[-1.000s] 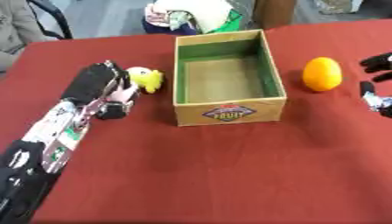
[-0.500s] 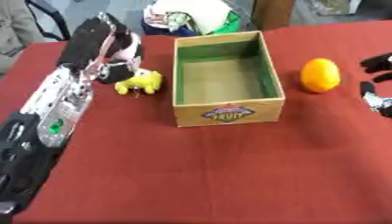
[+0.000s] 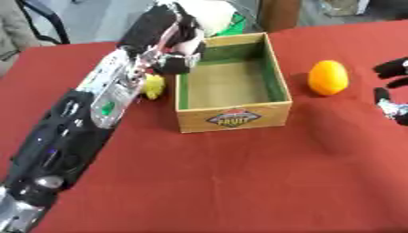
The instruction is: Pick up objects on the table and place them in the box.
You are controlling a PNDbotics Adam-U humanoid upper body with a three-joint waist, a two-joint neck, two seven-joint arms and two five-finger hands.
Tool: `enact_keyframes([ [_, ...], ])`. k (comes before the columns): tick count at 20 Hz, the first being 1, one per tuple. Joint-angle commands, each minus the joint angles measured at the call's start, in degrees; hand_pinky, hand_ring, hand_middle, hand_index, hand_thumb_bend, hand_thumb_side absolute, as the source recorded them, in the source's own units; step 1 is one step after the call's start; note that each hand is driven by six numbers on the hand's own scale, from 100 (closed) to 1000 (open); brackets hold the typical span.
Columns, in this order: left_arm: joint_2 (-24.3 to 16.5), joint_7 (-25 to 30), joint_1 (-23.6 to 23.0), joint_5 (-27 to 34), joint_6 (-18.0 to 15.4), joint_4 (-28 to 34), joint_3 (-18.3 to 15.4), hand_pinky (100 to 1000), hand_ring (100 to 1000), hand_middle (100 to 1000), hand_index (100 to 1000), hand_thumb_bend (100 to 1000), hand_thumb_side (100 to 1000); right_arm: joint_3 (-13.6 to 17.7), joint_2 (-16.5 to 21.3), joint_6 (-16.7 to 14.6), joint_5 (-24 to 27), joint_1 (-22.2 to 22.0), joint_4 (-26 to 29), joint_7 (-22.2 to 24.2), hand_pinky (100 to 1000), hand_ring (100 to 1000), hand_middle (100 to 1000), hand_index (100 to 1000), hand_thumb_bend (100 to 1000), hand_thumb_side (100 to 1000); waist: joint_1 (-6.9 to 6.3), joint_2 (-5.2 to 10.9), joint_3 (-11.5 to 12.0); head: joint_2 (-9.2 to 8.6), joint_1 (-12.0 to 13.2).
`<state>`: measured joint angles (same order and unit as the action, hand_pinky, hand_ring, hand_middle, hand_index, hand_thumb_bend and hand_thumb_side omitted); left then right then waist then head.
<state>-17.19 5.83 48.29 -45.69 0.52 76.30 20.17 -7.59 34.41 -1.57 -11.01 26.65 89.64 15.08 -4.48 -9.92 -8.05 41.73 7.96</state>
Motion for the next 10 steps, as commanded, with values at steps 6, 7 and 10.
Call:
enact_keyframes([
  [6, 4.35, 3.61, 1.91, 2.79, -4.32, -12.43, -0.55, 668, 588, 560, 661, 281, 100, 0.01, 0.47, -0.09, -0.17, 0.75, 0.10, 0.58, 754, 814, 768, 800, 100, 101, 0.58, 1.14, -0.35, -0.68, 0.24],
  [7, 4.33, 3.77, 1.77, 3.22, -4.53, -12.60, -0.74, 693, 632, 613, 708, 365, 100, 0.04, 0.46, -0.10, -0.16, 0.75, 0.11, 0.57, 754, 814, 768, 800, 100, 100, 0.58, 1.14, -0.34, -0.68, 0.18],
  [10, 3.49, 3.17, 1.15, 4.95, -4.55, -10.12, -1.80, 729, 704, 703, 764, 513, 189, 0.16, 0.53, -0.08, -0.14, 0.72, 0.11, 0.44, 754, 813, 767, 799, 100, 100, 0.55, 1.15, -0.19, -0.76, 0.01],
])
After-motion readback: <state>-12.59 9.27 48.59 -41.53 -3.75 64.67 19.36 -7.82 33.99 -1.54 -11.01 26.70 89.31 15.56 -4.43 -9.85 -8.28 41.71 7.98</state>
